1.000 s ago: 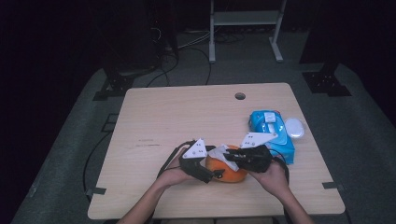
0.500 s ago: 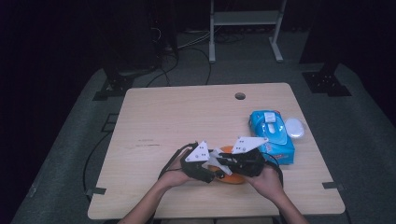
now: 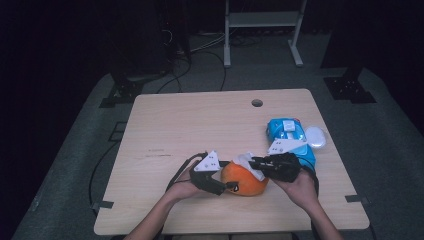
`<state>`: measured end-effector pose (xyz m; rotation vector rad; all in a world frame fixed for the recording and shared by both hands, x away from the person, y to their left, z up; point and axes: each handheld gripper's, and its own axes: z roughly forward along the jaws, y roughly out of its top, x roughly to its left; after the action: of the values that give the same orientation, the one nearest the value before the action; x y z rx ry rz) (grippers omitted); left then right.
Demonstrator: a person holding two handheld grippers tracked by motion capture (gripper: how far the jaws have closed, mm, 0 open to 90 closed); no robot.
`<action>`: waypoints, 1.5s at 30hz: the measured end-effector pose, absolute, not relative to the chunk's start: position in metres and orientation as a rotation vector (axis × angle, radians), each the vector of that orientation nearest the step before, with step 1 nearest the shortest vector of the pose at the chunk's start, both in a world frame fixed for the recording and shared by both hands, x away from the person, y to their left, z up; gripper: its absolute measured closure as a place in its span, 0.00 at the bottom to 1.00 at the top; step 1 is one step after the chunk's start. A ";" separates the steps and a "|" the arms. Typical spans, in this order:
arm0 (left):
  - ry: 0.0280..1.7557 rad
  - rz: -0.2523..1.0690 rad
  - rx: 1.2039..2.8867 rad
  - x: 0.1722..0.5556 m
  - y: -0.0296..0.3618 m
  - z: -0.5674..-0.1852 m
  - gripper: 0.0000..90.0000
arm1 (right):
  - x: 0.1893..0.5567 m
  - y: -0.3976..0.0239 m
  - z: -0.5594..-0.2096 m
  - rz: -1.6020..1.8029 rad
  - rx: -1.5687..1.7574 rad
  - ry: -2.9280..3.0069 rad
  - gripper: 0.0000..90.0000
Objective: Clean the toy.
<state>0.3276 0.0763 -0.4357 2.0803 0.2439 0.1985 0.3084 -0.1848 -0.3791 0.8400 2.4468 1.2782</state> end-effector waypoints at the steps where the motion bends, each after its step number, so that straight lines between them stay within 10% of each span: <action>1: 0.243 0.198 2.081 0.328 0.077 -0.436 0.33 | 0.310 -0.188 -0.380 1.281 0.850 2.443 0.87; 10: 0.279 0.183 2.042 0.326 0.068 -0.426 0.16 | 0.308 -0.182 -0.387 1.319 0.867 2.472 0.87; 18: 0.288 0.186 2.062 0.329 0.077 -0.435 0.32 | 0.303 -0.176 -0.383 1.274 0.812 2.488 0.87; 45: 0.371 0.109 2.041 0.344 0.096 -0.447 0.33 | 0.303 -0.198 -0.389 1.287 0.876 2.472 0.87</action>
<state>0.3439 0.0958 -0.4470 2.0411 0.3709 0.1085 0.3026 -0.1983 -0.3894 0.8759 2.4723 1.2867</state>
